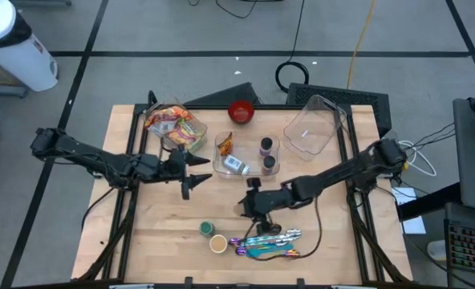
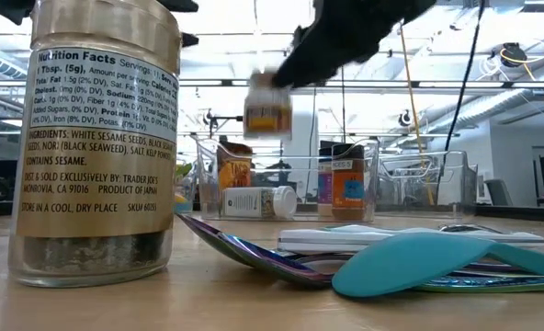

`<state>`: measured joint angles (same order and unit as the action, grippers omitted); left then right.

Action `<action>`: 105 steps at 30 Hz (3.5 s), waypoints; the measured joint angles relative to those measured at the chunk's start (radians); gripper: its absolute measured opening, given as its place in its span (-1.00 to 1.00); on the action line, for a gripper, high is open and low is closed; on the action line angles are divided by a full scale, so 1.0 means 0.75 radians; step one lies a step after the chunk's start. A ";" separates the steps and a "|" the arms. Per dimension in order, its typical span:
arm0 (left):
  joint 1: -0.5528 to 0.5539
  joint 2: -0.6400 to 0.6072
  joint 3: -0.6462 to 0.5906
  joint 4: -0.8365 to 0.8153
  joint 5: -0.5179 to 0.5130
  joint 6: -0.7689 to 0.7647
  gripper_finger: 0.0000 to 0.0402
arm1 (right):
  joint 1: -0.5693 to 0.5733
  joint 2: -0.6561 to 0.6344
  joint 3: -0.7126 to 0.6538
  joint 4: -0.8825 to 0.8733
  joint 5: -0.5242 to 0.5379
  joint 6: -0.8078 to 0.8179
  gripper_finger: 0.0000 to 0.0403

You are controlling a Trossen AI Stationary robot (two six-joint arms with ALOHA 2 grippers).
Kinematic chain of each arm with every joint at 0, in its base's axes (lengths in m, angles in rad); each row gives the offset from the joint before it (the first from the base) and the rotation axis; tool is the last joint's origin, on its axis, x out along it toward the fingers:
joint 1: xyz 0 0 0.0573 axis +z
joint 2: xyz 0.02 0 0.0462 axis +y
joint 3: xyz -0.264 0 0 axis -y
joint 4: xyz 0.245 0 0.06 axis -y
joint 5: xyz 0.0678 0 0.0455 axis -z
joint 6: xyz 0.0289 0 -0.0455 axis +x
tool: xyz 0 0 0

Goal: Pick & Place Food Item
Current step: Put the brown seasoning bottle into the center transparent bin

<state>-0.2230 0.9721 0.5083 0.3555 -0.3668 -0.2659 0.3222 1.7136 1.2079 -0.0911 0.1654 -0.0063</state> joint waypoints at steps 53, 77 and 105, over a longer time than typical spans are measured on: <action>0.045 0.802 0.365 0.309 0.104 0.206 0.33 | -0.047 -0.598 -0.562 0.415 0.302 0.132 -0.21; 0.087 0.992 0.363 0.605 0.206 0.327 0.33 | -0.048 -0.530 -0.560 0.517 0.236 0.120 -0.21; 0.087 0.991 0.364 0.615 0.259 0.392 0.23 | -0.063 -0.490 -0.560 0.665 0.231 0.062 -0.21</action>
<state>-0.1574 1.7157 0.7815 0.8168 -0.1728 0.0279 0.2749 1.3464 0.7876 0.4077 0.3386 0.0402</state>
